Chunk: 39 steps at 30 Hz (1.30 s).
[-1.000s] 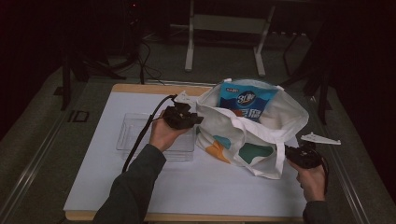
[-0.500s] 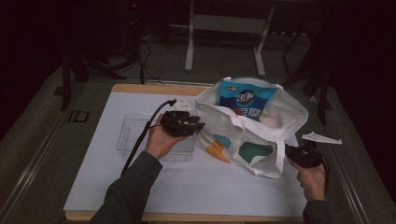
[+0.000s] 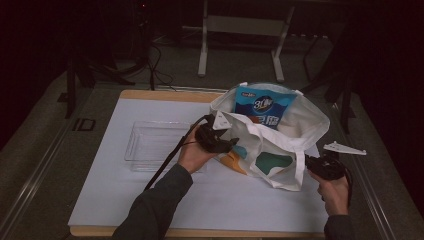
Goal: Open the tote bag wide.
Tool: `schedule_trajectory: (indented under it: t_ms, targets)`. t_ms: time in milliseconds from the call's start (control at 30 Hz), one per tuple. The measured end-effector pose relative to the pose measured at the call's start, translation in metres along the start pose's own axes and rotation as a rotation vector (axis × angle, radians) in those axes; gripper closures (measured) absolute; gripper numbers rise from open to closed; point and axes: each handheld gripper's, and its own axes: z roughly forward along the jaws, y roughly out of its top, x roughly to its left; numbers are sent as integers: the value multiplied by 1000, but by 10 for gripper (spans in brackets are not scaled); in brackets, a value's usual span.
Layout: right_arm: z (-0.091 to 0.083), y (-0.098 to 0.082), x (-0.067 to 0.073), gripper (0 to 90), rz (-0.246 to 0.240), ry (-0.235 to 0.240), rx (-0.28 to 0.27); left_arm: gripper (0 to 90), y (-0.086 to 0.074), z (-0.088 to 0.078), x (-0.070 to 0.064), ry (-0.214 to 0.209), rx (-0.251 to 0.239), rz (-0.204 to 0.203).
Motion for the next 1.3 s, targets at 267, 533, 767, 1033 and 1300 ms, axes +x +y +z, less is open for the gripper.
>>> schedule_trajectory:
  t_ms: [267, 533, 767, 1033, 1300]
  targets:
    - [1, 0, 1, 882, -1, -3, -2, 739, 3, 7, -2, 71, 17, -21]
    - [2, 2, 1, 882, 0, -4, -2, 897, 0, 16, -6, 26, 48, -1]
    - [1, 0, 0, 882, -2, 2, -4, 813, -4, 13, -9, -10, 47, 9]
    - [2, 0, 0, 882, 3, 3, -4, 663, 9, -18, -4, -73, -70, -37]
    - [2, -1, 0, 882, 5, 2, -8, 627, 16, -31, -1, -91, -123, -60]
